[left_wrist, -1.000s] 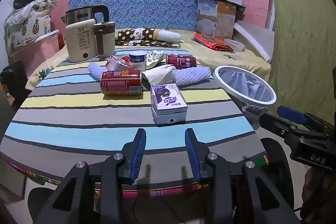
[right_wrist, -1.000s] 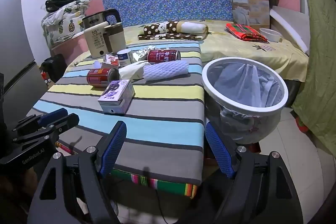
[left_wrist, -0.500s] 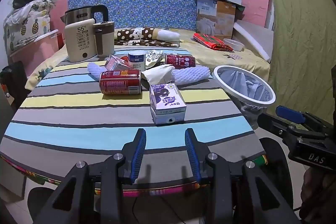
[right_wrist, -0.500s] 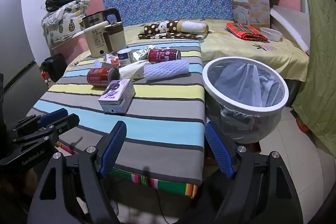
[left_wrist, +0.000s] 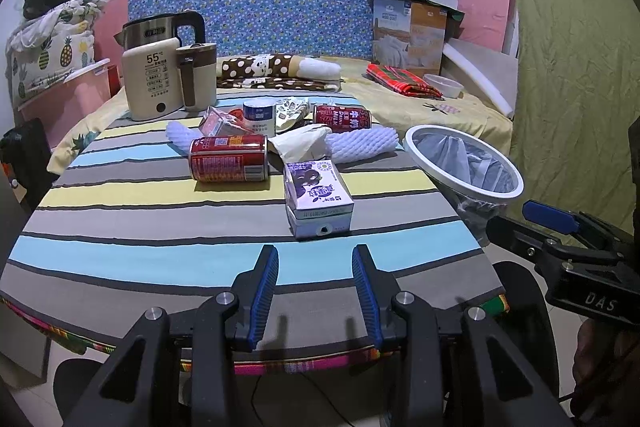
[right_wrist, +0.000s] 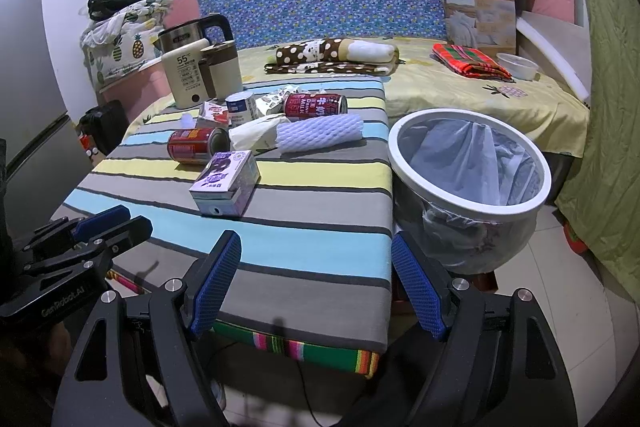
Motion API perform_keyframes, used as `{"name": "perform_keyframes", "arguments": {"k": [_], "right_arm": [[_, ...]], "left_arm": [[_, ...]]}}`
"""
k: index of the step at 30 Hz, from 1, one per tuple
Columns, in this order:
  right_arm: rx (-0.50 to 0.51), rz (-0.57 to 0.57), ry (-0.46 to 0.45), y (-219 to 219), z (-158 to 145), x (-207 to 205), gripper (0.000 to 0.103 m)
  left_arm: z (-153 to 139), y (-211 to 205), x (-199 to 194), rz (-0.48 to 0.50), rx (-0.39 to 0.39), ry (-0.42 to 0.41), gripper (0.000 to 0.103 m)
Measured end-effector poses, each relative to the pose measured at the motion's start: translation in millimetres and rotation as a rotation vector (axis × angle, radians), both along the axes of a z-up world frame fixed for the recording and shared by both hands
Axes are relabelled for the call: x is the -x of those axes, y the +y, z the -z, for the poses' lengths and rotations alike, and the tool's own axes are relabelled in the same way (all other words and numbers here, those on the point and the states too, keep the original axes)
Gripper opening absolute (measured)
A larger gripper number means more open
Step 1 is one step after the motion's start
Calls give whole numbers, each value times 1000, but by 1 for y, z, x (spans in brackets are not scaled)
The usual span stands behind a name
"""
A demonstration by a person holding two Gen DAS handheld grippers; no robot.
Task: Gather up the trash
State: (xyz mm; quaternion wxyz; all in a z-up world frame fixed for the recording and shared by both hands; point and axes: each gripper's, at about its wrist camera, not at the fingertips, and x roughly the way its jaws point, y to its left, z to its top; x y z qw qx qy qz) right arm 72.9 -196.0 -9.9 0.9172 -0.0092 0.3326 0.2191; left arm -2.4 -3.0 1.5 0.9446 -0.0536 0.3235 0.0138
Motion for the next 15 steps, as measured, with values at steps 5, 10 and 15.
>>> {"name": "perform_keyframes", "arguments": {"k": [5, 10, 15], "right_arm": [[1, -1, 0, 0, 0, 0, 79], [1, -1, 0, 0, 0, 0, 79], [1, -1, 0, 0, 0, 0, 79]], "left_arm": [[0, 0, 0, -1, -1, 0, 38], [-1, -1, 0, -1, -3, -2, 38], [-1, -1, 1, 0, -3, -3, 38]]}}
